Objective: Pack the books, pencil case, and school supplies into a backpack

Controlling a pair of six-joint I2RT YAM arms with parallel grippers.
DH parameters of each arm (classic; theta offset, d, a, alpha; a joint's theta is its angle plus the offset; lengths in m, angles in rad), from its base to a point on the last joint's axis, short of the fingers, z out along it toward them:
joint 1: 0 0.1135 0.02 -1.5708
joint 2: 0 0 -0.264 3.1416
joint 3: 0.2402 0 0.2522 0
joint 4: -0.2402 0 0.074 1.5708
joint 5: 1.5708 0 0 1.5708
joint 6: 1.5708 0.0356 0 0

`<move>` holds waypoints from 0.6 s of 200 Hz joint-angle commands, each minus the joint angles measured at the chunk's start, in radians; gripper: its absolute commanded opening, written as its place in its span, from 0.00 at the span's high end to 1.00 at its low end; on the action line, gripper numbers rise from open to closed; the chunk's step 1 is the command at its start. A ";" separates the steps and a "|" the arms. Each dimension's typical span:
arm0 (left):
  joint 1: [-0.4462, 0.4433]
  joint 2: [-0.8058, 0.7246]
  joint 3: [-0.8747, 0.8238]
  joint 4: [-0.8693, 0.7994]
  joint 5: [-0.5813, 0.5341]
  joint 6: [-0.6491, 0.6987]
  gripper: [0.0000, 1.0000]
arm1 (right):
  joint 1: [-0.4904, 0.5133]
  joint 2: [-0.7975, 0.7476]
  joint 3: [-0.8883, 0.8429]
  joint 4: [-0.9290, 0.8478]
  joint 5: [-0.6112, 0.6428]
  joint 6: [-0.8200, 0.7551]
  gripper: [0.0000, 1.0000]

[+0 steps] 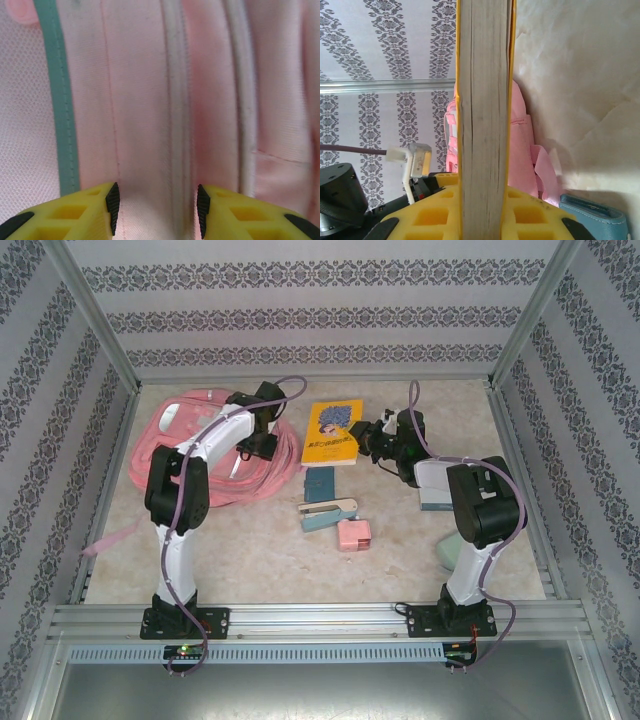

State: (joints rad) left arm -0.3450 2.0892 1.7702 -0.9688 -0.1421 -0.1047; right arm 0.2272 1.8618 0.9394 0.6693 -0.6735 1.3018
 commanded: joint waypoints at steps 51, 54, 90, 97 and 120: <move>-0.031 0.034 -0.008 -0.037 -0.128 0.021 1.00 | 0.017 0.000 0.043 0.085 -0.028 -0.009 1.00; -0.032 0.025 -0.007 -0.034 -0.129 0.019 1.00 | 0.017 0.000 0.042 0.087 -0.029 -0.008 1.00; 0.006 -0.109 0.065 -0.025 -0.048 -0.031 1.00 | 0.030 0.020 0.066 0.086 -0.031 -0.004 1.00; 0.024 -0.138 0.080 -0.021 -0.010 -0.048 1.00 | 0.035 0.025 0.072 0.086 -0.031 -0.002 1.00; 0.092 -0.230 0.114 0.010 0.126 -0.090 1.00 | 0.059 0.046 0.098 0.095 -0.023 0.009 1.00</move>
State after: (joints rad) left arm -0.3279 2.0216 1.7966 -0.9882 -0.1455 -0.1333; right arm 0.2562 1.8931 0.9752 0.6697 -0.6735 1.3048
